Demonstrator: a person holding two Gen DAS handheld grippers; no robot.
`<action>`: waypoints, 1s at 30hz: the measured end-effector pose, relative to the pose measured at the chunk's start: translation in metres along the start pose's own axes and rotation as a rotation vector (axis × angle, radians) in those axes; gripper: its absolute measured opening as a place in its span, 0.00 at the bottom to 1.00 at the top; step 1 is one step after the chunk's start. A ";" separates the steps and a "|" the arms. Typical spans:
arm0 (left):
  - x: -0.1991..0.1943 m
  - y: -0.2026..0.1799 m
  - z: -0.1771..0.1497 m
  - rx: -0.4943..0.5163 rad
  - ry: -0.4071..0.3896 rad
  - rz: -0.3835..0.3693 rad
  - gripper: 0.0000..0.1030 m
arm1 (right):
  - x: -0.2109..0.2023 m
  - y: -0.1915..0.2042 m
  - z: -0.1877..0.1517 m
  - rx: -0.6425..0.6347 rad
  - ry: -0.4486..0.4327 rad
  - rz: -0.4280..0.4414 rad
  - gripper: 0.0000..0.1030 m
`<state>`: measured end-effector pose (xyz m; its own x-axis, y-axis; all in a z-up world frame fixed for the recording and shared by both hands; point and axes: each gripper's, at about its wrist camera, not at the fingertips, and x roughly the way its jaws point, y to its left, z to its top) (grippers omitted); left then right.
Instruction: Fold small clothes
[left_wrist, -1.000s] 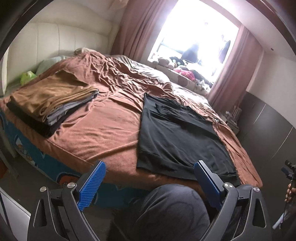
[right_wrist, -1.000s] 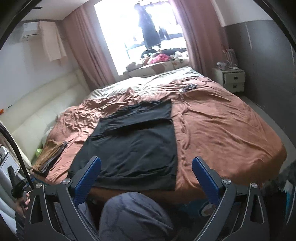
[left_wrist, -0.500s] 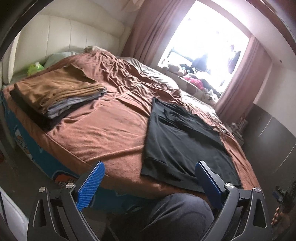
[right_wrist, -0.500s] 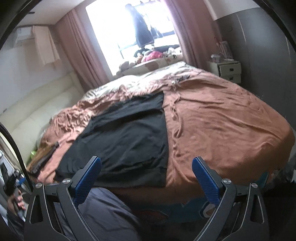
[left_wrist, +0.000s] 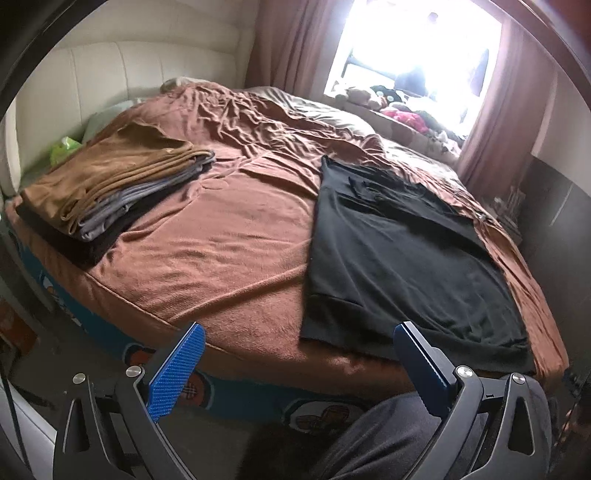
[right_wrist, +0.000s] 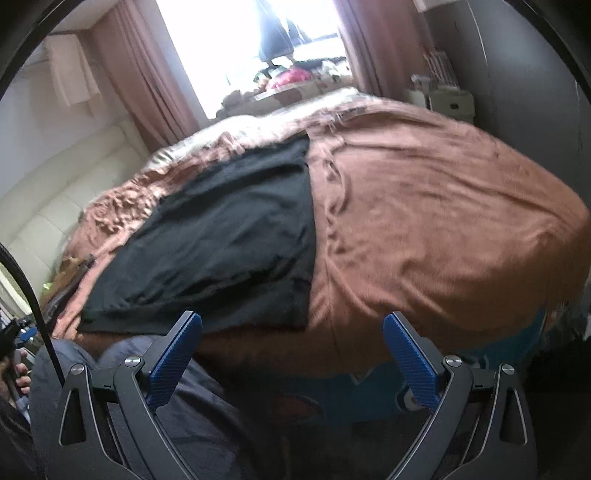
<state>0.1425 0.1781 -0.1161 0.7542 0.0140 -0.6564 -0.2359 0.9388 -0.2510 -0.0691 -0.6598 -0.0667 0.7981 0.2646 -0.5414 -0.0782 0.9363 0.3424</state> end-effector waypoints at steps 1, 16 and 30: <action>0.004 0.000 0.000 -0.001 0.006 0.000 1.00 | 0.004 0.002 0.000 -0.002 0.013 -0.003 0.96; 0.050 -0.019 0.002 0.031 0.023 -0.056 1.00 | 0.043 0.010 0.019 -0.042 0.028 -0.059 0.96; 0.113 -0.008 0.010 -0.031 0.149 -0.072 0.46 | 0.082 -0.009 0.035 0.037 0.124 0.049 0.49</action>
<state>0.2359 0.1755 -0.1814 0.6711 -0.1058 -0.7338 -0.2054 0.9245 -0.3212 0.0178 -0.6544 -0.0877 0.7134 0.3388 -0.6134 -0.0918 0.9130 0.3975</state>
